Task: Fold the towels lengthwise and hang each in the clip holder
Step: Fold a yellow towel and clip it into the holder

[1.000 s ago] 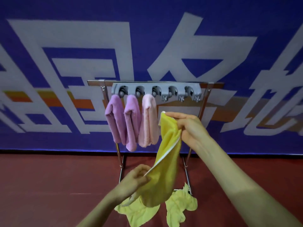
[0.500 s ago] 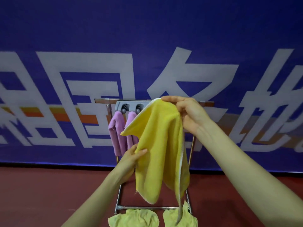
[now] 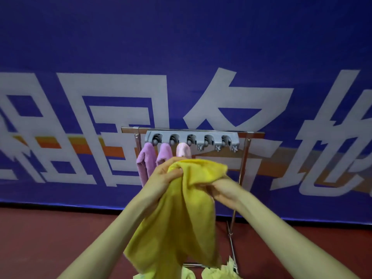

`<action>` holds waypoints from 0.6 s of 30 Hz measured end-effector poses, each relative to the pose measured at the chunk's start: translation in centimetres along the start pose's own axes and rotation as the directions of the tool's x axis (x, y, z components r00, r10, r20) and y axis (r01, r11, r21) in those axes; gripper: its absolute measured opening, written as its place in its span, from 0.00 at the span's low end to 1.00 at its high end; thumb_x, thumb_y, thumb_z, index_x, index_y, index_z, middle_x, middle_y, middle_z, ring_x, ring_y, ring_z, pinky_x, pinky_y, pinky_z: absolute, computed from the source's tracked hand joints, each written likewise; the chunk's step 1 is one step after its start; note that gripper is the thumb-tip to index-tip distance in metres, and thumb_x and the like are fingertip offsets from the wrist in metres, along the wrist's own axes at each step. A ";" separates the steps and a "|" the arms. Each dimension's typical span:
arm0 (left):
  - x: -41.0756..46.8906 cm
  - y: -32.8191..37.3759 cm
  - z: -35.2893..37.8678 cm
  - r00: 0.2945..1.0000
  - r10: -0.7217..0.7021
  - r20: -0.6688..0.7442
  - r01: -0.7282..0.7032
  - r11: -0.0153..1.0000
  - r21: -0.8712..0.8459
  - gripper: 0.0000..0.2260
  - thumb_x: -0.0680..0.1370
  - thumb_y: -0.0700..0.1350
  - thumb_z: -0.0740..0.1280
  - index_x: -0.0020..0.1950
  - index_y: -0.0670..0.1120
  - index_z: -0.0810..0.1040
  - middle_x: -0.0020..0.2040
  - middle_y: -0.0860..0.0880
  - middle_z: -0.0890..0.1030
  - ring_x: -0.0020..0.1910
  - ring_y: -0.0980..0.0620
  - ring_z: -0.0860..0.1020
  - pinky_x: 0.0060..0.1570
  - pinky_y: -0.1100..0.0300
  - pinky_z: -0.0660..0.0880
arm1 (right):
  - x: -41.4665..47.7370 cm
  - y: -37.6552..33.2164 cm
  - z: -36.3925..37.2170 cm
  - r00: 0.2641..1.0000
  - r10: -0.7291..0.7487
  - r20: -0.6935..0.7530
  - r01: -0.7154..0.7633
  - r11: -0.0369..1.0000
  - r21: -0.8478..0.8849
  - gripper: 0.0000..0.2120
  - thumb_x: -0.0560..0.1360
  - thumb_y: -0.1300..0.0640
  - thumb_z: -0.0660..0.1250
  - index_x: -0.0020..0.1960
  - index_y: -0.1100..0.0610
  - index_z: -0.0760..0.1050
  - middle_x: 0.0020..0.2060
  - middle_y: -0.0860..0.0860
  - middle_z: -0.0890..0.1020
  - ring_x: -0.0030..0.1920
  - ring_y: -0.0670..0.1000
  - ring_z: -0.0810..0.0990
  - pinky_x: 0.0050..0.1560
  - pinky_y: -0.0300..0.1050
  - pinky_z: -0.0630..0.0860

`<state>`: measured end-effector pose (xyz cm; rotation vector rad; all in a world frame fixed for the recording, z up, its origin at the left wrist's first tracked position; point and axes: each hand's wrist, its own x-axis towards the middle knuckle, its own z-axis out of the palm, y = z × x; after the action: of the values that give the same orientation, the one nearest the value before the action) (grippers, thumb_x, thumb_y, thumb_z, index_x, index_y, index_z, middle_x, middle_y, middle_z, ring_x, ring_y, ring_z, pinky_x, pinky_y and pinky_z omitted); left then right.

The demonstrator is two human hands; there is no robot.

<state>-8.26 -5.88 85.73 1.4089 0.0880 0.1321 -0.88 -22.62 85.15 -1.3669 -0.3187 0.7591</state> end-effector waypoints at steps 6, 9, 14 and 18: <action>0.2 0.0 0.5 0.997 -0.038 -0.069 0.048 0.988 0.144 0.13 0.70 0.47 0.67 0.51 0.42 0.77 0.44 0.44 0.81 0.46 0.46 0.78 0.60 0.43 0.72 | 0.4 0.4 0.0 0.991 -0.077 -0.107 0.080 0.997 0.019 0.14 0.75 0.64 0.64 0.58 0.54 0.79 0.52 0.53 0.85 0.56 0.54 0.82 0.57 0.55 0.77; 0.3 0.0 0.6 0.996 -0.038 -0.075 0.051 0.982 0.182 0.19 0.70 0.49 0.68 0.56 0.39 0.75 0.51 0.35 0.80 0.49 0.43 0.79 0.61 0.40 0.72 | 0.5 0.1 -0.1 0.986 -0.074 -0.149 0.085 0.994 0.069 0.13 0.75 0.67 0.62 0.58 0.61 0.76 0.51 0.57 0.84 0.54 0.56 0.81 0.60 0.58 0.73; 0.7 -0.6 1.3 0.998 -0.031 -0.057 0.043 0.974 0.224 0.07 0.78 0.42 0.67 0.52 0.40 0.76 0.45 0.42 0.80 0.45 0.48 0.78 0.50 0.53 0.75 | -0.2 -0.2 -0.5 0.971 -0.121 -0.205 0.126 0.992 0.016 0.10 0.75 0.63 0.67 0.55 0.65 0.79 0.53 0.63 0.83 0.55 0.60 0.81 0.59 0.55 0.75; 0.8 -1.4 1.2 0.999 -0.004 -0.038 0.019 0.906 0.422 0.04 0.75 0.45 0.70 0.46 0.47 0.76 0.41 0.50 0.79 0.41 0.54 0.78 0.45 0.62 0.74 | -0.1 -0.8 -1.4 0.924 -0.167 -0.345 0.179 0.984 0.004 0.11 0.77 0.61 0.65 0.52 0.69 0.78 0.48 0.64 0.83 0.48 0.58 0.81 0.50 0.50 0.77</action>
<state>-7.23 -7.16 84.58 1.8410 0.1623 0.1332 0.18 -23.73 85.64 -1.3886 -0.1449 0.3670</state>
